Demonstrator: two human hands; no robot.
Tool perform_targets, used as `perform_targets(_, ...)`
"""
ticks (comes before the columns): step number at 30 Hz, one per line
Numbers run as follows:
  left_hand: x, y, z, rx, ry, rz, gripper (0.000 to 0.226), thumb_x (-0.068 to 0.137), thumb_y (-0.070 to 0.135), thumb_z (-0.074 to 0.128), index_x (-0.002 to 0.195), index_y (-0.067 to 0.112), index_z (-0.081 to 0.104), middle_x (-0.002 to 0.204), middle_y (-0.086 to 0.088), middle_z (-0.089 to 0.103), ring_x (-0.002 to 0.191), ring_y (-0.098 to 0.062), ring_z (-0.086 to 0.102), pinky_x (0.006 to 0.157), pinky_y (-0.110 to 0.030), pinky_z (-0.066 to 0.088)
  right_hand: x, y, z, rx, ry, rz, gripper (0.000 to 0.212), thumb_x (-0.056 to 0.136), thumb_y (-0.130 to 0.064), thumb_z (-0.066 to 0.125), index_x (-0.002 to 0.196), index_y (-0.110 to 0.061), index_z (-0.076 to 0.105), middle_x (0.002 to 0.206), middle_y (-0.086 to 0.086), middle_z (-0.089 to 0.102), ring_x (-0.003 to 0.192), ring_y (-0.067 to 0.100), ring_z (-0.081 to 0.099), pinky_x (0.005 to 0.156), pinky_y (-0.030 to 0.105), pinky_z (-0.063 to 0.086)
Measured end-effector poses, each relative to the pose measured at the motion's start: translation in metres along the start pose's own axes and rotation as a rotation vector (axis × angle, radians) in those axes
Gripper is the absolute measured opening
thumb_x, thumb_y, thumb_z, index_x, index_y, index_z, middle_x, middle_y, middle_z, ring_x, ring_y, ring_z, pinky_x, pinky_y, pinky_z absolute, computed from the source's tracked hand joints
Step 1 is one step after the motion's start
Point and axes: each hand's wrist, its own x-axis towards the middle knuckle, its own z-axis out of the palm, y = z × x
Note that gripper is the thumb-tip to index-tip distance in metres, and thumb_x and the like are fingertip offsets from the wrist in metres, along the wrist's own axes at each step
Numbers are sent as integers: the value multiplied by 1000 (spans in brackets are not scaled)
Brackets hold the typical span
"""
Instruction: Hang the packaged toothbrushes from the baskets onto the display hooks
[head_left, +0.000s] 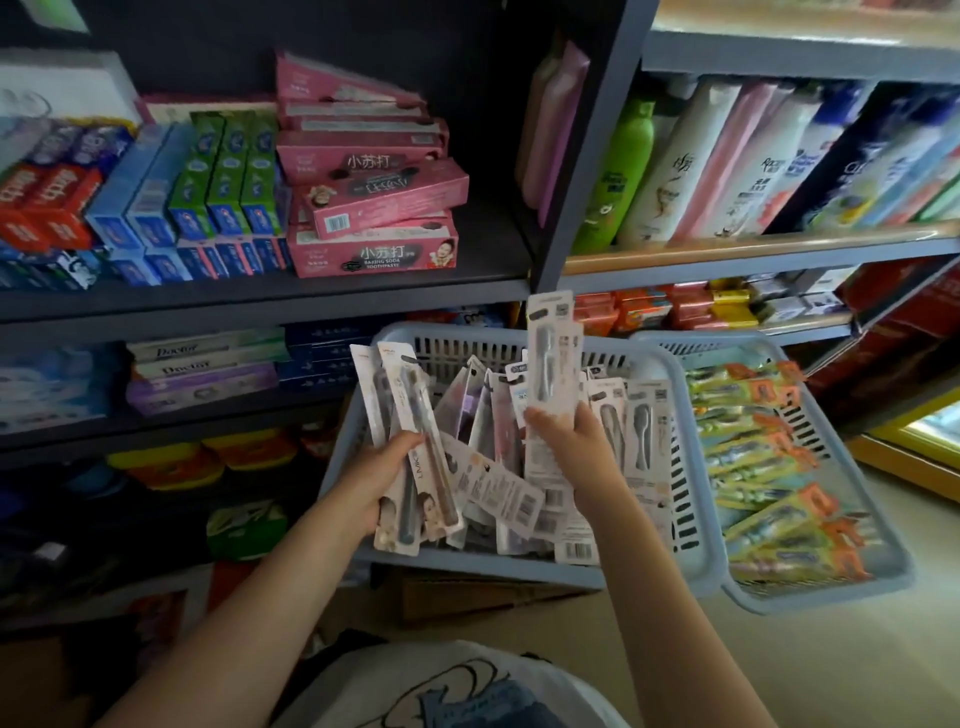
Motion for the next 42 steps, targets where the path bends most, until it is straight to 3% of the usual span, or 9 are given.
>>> perform_targets(2,-3,-1,-1,23,7,-10,23,93,36,67,105,18,73,89,-8,79,94,-30,72,90,-44,56,1,6,5,-28,-76,99,36,91,-37,72,123,-26,61,115,0,71,107,24,69,100,52,54)
perform_targets(5,-6,-1,-1,28,23,18,21,92,36,67,107,20,72,92,-6,79,95,-28,72,88,-41,56,2,7,8,-47,-210,218,21,92,-41,71,104,-25,64,98,3,78,91,25,75,91,48,59)
perform_targets(13,-14,6,1,-6,-53,65,16,95,31,65,107,22,72,92,-6,79,90,-25,74,82,-38,57,8,18,22,133,-410,390,48,88,-39,77,122,-8,65,108,14,76,98,32,74,90,48,59)
perform_targets(15,-15,10,3,41,-56,69,17,95,33,66,107,22,72,94,-5,79,95,-25,72,92,-41,55,9,20,23,196,-431,406,52,85,-39,79,125,-8,64,111,15,75,99,32,74,86,45,60)
perform_targets(19,-15,12,3,93,-24,-1,35,84,44,72,112,22,71,104,-9,76,104,-30,69,99,-48,52,12,20,22,228,-440,382,59,82,-43,79,127,-8,64,116,16,74,106,35,72,99,54,54)
perform_targets(22,-14,8,2,107,-32,-2,15,95,30,63,105,20,69,95,-9,76,93,-27,69,88,-37,54,11,21,22,219,-453,371,60,82,-45,80,127,-8,64,113,15,75,100,32,73,92,48,58)
perform_targets(25,-15,8,0,108,-35,23,11,94,26,64,103,21,69,96,-9,75,94,-26,69,92,-37,53,8,19,23,229,-489,324,59,80,-43,81,125,-8,66,109,14,76,94,29,74,82,41,60)
perform_targets(35,-16,12,1,-44,-232,55,47,74,21,79,120,15,69,108,-14,76,97,-29,74,87,-40,57,8,-12,31,127,-483,40,43,97,-35,65,135,-17,57,116,8,75,106,27,73,97,49,57)
perform_targets(42,-14,8,4,-10,-185,82,43,78,15,82,119,16,71,105,-14,77,102,-34,72,99,-51,54,3,-14,37,212,-418,87,42,95,-34,68,132,-14,60,112,10,76,103,28,74,95,51,57)
